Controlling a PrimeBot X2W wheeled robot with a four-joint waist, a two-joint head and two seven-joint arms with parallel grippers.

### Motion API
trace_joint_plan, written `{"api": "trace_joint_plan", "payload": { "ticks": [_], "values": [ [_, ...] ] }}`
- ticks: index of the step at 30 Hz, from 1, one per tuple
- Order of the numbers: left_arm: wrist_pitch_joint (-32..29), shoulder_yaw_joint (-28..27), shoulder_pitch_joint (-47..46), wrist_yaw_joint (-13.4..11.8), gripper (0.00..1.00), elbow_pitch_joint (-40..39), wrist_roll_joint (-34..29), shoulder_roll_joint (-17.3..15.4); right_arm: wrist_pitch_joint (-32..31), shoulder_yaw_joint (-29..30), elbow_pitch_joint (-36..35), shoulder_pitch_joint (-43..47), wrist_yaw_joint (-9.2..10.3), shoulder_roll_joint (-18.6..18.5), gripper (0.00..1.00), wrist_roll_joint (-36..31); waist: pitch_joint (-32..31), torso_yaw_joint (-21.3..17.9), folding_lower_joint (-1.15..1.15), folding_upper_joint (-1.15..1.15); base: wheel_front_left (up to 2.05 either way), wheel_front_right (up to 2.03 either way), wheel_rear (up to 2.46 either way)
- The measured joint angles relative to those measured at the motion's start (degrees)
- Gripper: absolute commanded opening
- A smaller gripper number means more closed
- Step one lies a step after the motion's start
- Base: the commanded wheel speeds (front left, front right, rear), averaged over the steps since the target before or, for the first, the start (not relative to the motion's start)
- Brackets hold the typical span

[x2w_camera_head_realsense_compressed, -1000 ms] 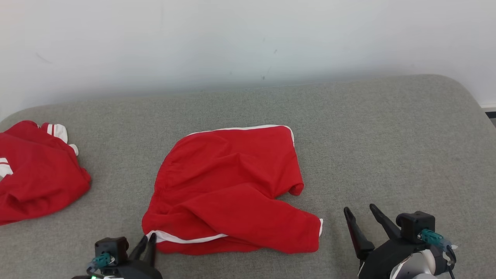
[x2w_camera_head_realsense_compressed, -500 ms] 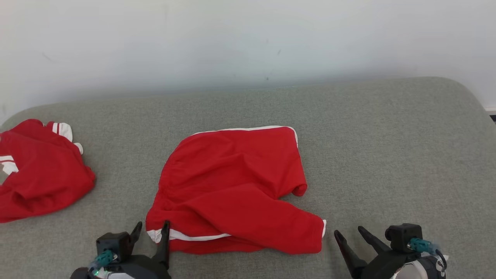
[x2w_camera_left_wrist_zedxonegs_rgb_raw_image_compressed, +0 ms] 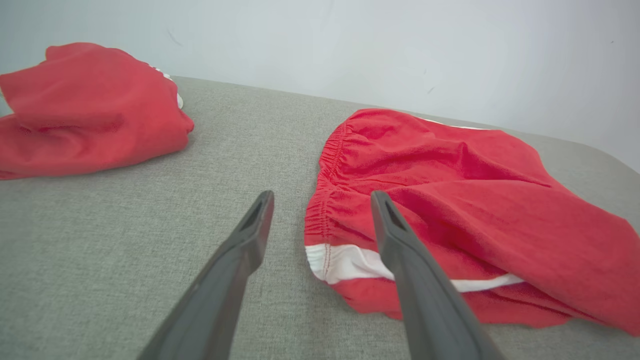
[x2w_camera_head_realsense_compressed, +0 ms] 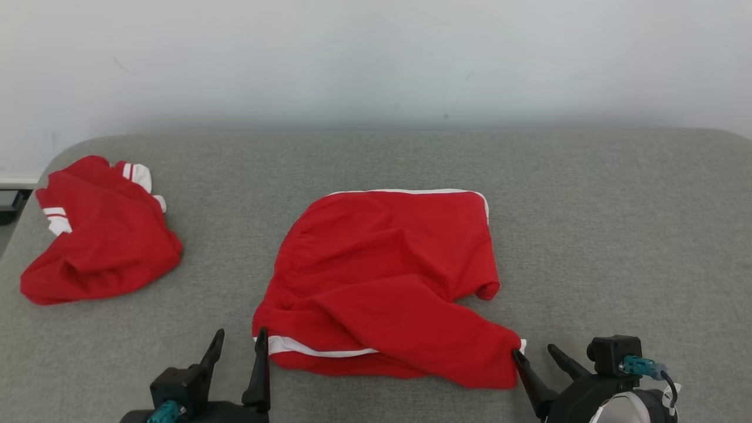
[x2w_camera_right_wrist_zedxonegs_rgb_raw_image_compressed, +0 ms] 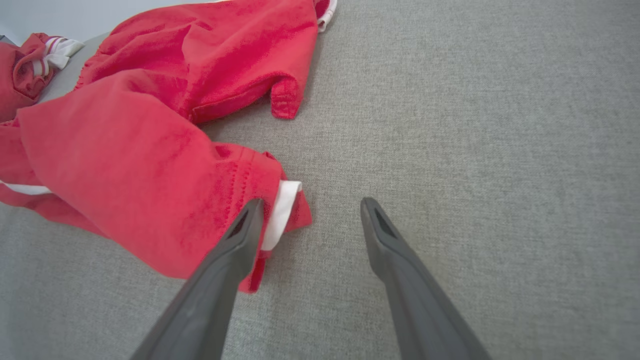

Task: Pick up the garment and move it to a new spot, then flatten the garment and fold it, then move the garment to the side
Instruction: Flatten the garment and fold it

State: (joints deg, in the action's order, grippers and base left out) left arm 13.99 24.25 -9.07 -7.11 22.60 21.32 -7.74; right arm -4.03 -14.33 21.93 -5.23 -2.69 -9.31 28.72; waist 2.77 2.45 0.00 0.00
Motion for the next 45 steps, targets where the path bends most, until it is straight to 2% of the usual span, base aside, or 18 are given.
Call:
{"api": "trace_joint_plan", "payload": {
  "ticks": [14, 15, 16, 17, 22, 23, 26, 37, 45],
  "values": [
    [0.36, -4.90, 4.64, 0.00, 1.00, -7.58, -5.13, 2.29, -0.59, -0.62, 3.69, -1.47, -0.11, 0.78, 1.00, 0.46, 0.35, 3.41, 0.00, 0.00, 0.00, 0.00, 0.00],
    [0.36, -5.22, 5.09, 0.00, 1.00, -8.09, -5.37, 2.24, -0.60, -0.77, 3.87, -1.47, -0.15, 0.99, 0.90, 0.55, 0.33, 3.47, 0.00, 0.00, 0.00, 0.00, 0.00],
    [0.36, -5.36, 5.53, 0.00, 1.00, -8.42, -5.44, 2.27, -0.75, -0.94, 3.93, -1.47, -0.37, 1.09, 0.13, 0.54, 0.33, 3.52, 0.00, 0.00, 0.00, 0.00, 0.00],
    [0.36, -5.39, 5.78, 0.00, 1.00, -8.67, -5.53, 2.32, -1.02, -1.03, 3.98, -1.54, -0.41, 1.15, 0.00, 0.55, 0.34, 3.55, 0.00, 0.00, 0.00, 0.00, 0.00],
    [0.36, -6.43, 6.67, 0.00, 1.00, -10.10, -6.21, 2.61, -0.93, -1.29, 4.22, -3.08, -0.63, 1.19, 0.01, 0.54, 0.40, 3.30, 0.00, 0.00, 0.00, 0.00, 0.00],
    [0.36, -6.69, 6.69, 0.00, 1.00, -10.37, -6.23, 2.61, -0.90, -1.25, 4.21, -3.38, -0.68, 1.18, 0.07, 0.54, 0.42, 3.14, 0.00, 0.00, 0.00, 0.00, 0.00],
    [0.36, -6.61, 6.83, 0.00, 1.00, -10.74, -6.35, 2.82, 0.04, -0.32, 3.86, -3.48, -0.86, 0.99, 0.00, 0.99, 0.43, 2.64, 0.00, 0.00, 0.00, 0.00, 0.00],
    [0.36, -5.15, 7.48, 0.00, 1.00, -12.14, -7.30, 3.68, 3.53, 4.02, 1.48, -4.09, -1.09, -0.92, 0.00, 3.05, -0.04, 2.39, -0.01, 0.00, 0.00, 0.00, 0.00],
    [0.10, -3.24, 7.39, 0.00, 1.00, -12.18, -8.11, 3.94, 0.71, 4.92, 7.49, -8.58, 0.33, -2.00, 0.00, 3.52, -0.51, 4.40, 0.00, 0.00, 0.00, 0.00, 0.00]
  ]
}}
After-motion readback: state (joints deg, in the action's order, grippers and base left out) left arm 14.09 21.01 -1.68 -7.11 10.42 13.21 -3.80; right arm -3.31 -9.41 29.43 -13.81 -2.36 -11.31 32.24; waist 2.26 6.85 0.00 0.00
